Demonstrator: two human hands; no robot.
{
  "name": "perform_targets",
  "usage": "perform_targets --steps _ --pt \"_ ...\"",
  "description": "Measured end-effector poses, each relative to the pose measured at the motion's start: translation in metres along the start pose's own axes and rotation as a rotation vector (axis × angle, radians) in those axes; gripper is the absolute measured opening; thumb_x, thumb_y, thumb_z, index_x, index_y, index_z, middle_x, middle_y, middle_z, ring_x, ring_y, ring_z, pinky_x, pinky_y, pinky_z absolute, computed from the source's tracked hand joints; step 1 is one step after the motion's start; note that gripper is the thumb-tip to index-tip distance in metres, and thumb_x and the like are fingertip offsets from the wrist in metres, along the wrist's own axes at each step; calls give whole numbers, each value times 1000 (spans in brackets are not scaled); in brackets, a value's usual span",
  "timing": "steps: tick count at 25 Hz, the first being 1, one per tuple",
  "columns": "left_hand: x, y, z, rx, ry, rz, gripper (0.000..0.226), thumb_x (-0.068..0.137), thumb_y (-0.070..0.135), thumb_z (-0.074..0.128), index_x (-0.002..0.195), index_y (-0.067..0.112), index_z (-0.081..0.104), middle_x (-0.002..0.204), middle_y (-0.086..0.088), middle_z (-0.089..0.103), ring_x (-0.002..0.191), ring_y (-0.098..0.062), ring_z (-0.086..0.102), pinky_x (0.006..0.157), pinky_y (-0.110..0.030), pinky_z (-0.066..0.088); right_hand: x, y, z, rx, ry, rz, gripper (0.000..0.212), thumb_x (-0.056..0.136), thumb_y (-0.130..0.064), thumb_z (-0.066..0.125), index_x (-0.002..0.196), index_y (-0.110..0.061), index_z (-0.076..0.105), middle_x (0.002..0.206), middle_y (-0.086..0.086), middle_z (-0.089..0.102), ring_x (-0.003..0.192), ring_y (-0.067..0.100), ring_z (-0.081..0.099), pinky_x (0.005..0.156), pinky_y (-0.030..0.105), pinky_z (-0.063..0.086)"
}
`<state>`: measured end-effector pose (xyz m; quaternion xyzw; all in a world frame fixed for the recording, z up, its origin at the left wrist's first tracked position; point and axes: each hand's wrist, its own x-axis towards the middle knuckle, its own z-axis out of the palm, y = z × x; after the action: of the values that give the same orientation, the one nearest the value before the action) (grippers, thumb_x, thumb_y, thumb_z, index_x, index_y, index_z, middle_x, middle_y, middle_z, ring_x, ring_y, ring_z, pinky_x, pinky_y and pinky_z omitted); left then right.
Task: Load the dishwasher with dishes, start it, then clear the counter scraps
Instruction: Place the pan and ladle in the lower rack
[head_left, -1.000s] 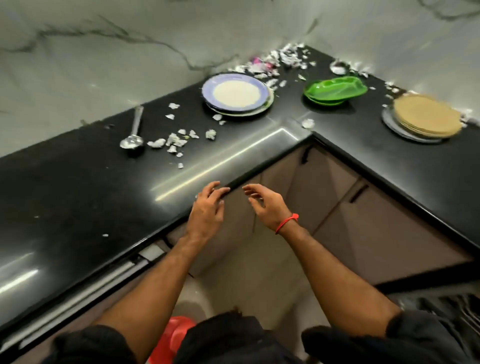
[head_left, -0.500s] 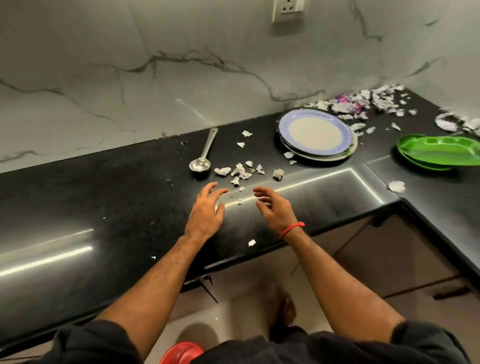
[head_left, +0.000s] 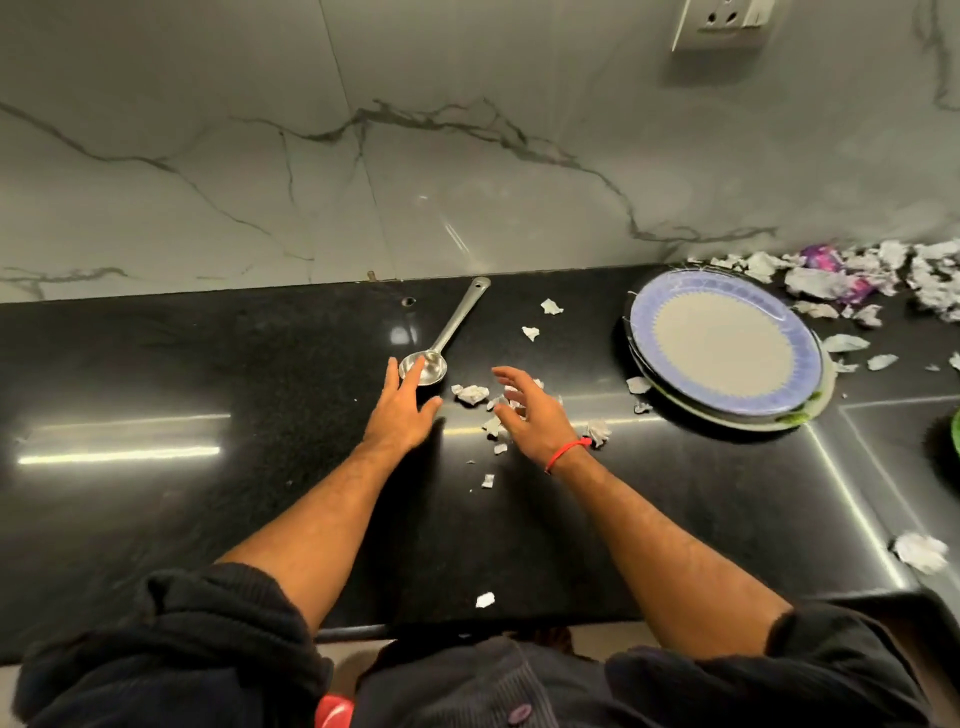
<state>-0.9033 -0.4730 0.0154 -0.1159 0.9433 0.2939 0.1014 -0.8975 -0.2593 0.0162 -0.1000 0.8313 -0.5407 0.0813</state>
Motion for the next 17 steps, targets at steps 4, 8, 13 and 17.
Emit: perform_targets --steps 4,8,13,17 --pt "16 12 13 165 50 -62 48 96 38 63 139 26 48 159 -6 19 132 -48 42 106 -56 42 9 9 3 4 5 13 45 95 -10 58 137 -25 50 135 2 57 126 17 53 107 33 44" --pt "12 5 18 150 165 26 20 100 31 58 117 23 57 131 -9 44 113 -39 54 90 -53 50 -1 9 11 17 72 -8 41 94 -8 56 133 -22 54 131 -1 60 125 15 54 108 35 45" --pt "-15 -16 8 -306 345 270 13 94 10 63 107 14 64 117 -6 58 107 -23 57 95 -32 44 -39 -2 7 -42 270 -73 38 93 -4 58 129 -16 60 130 -2 63 124 9 56 111 33 41" --pt "-64 3 18 -530 215 484 15 97 9 63 112 13 63 125 2 61 111 -8 60 99 -21 45 -88 -6 -2 118 537 2 40 95 -11 60 134 -17 53 133 0 61 124 8 55 108 24 41"
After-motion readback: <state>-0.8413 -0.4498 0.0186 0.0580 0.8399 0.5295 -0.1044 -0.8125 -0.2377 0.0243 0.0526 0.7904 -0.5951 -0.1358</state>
